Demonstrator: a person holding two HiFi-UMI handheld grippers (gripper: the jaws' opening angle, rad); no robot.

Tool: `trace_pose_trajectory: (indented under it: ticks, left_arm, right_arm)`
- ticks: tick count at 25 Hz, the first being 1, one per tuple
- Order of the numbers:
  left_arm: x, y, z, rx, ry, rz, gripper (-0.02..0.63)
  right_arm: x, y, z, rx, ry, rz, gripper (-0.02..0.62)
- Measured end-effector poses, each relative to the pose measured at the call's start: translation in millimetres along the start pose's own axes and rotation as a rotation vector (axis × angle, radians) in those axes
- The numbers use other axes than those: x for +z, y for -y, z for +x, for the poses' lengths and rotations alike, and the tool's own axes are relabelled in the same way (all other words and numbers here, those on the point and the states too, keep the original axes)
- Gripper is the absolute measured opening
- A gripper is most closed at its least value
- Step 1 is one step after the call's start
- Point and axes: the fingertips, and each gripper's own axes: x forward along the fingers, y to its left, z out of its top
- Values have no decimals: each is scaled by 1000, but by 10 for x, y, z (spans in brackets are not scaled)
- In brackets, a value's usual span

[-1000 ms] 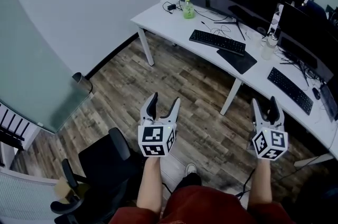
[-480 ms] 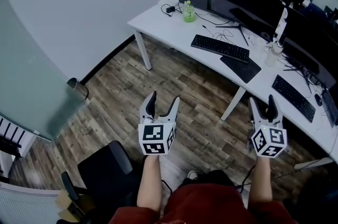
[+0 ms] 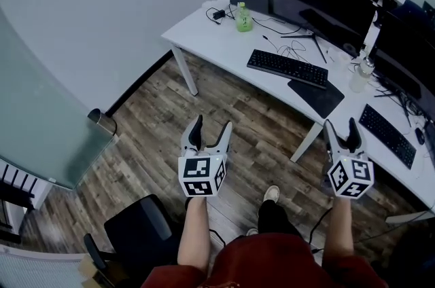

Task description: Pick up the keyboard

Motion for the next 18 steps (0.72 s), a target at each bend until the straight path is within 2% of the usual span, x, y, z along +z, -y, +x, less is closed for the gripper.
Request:
trace_pose_trajectory:
  ticks: [6, 18]
  left_arm:
    - [109, -17, 871, -11, -14, 8, 296]
    - [459, 309, 2483, -71, -36, 38, 296]
  right_arm:
    - [1, 370, 750, -11, -1, 5, 324]
    - [106, 1364, 1849, -79, -2, 57, 324]
